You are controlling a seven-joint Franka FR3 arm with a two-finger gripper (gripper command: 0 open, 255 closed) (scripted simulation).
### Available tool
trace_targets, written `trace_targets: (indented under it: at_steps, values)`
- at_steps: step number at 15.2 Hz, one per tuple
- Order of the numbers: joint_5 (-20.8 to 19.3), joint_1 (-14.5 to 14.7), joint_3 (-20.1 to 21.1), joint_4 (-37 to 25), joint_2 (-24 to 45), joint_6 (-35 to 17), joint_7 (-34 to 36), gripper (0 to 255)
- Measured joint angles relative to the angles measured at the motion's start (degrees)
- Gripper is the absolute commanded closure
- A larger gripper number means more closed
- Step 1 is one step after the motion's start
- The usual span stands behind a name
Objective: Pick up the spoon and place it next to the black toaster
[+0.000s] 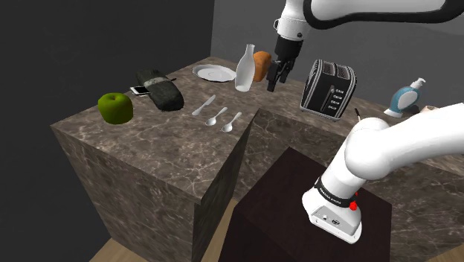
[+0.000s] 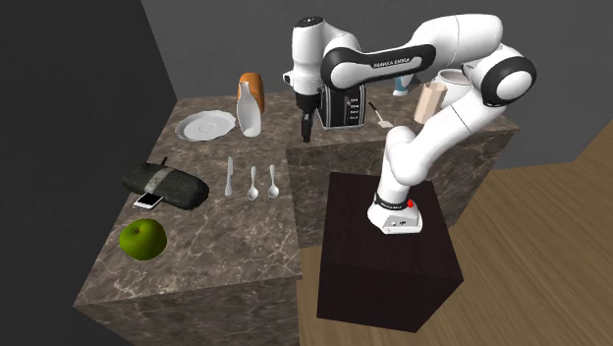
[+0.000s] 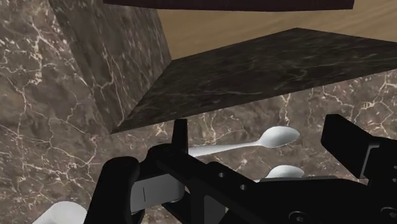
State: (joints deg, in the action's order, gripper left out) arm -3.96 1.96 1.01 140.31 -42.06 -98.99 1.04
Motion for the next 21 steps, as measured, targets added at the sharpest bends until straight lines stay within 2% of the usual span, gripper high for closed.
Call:
trace_targets:
  at_steps: [10,15,18,21]
  values:
    - [1.99,3.46,1.50,7.06,13.10,-24.70,-1.30,0]
    - [2.68,5.17,2.80,6.79,22.68,-36.36,-1.69,0]
    - [2.75,5.74,3.27,6.51,27.45,-41.96,-2.04,0]
    - [2.54,5.82,3.57,6.68,29.75,-44.65,-1.67,0]
